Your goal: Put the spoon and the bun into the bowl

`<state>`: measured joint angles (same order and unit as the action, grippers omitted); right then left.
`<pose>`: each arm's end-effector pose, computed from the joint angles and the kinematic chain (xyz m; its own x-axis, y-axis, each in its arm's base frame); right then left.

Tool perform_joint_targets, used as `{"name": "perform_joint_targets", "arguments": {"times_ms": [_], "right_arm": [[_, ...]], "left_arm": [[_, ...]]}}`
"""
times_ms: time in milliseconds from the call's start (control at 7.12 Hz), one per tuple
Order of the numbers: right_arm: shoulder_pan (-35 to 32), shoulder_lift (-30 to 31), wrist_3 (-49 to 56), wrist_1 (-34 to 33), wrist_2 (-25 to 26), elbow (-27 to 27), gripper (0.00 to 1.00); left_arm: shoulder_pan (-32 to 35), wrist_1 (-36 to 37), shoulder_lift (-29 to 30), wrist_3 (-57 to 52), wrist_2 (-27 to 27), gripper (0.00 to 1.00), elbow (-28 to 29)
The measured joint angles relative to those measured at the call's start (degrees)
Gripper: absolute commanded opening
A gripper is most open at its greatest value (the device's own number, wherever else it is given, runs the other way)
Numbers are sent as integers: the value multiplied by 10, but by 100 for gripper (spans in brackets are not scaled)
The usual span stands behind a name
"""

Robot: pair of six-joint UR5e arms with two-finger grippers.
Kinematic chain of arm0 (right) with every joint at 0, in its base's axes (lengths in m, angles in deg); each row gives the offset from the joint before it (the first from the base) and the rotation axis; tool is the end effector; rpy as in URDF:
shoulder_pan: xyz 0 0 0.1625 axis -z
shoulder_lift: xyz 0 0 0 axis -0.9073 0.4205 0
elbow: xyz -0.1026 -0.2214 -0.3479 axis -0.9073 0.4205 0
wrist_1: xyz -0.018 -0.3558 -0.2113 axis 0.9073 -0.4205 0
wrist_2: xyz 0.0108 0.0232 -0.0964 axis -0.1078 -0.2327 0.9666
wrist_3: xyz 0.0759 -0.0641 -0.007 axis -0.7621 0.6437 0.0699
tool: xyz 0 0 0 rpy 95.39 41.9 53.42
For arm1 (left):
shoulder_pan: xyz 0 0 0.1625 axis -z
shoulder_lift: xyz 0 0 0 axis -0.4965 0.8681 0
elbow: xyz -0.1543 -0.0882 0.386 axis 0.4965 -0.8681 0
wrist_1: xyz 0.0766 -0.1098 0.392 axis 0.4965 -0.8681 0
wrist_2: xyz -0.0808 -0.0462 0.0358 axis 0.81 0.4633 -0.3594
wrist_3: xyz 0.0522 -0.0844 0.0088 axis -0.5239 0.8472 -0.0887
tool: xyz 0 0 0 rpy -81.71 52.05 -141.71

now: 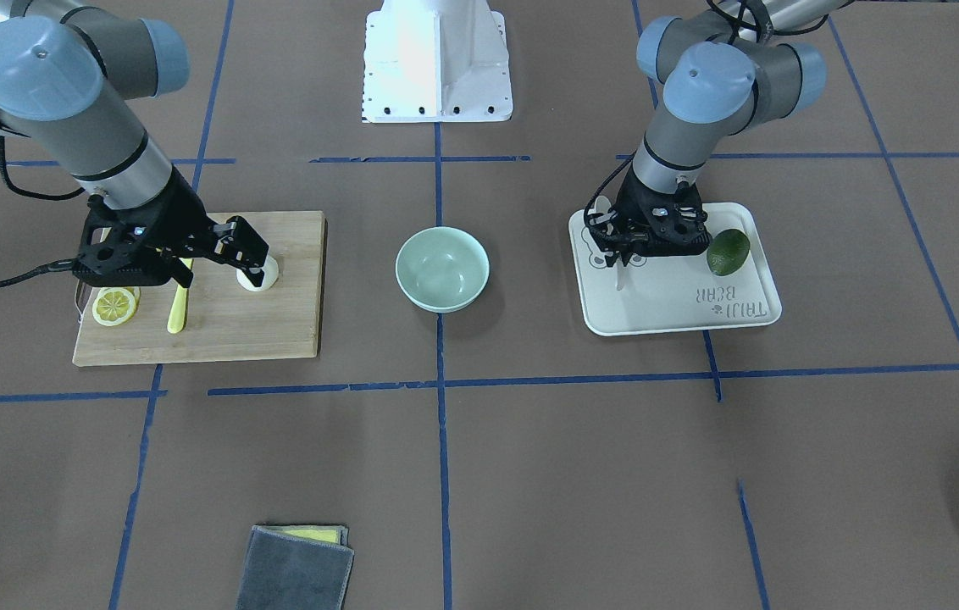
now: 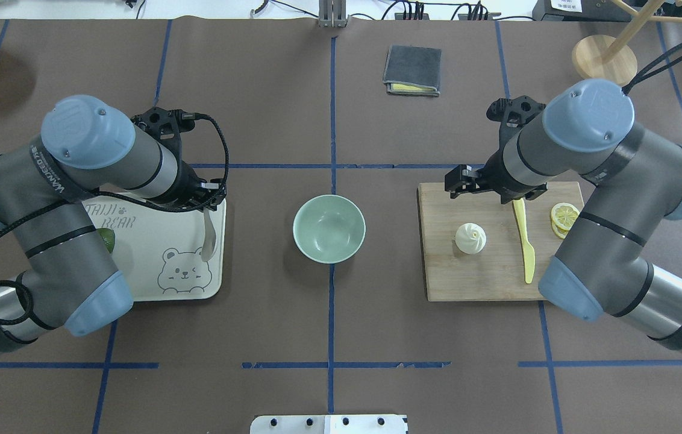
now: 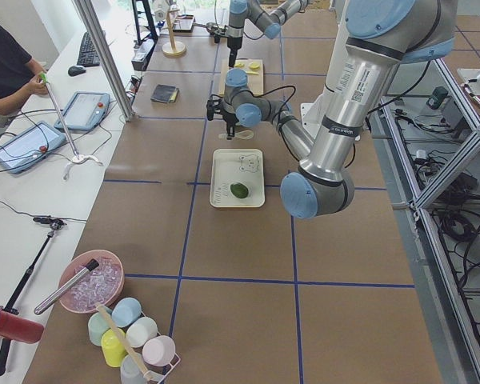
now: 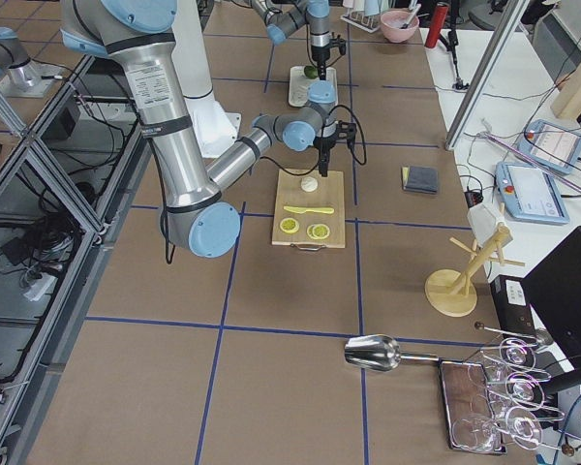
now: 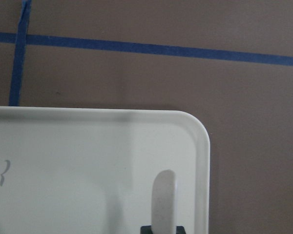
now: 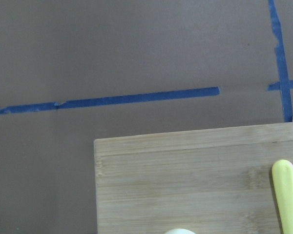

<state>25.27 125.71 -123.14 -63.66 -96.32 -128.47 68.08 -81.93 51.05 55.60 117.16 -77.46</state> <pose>-0.3959 -0.4554 0.3339 0.6627 0.0778 0.7448 -0.1433 0.9894 0.0242 0.4285 -0.4614 0.2695 0.5719 -0.0881 -0.8155 0.1819 0.9831 0.0213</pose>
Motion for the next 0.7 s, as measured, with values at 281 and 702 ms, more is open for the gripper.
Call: {"name": "perform_joint_targets", "arguments": {"times_ms": [281,702], "right_arm": [[31,12,-1,-1,14,4,100],[56,18,0,-4,16,15,97]], "left_arm": [[4,-32,38,60,1,0,14],[4,-170,67,162,2,0,79]]}}
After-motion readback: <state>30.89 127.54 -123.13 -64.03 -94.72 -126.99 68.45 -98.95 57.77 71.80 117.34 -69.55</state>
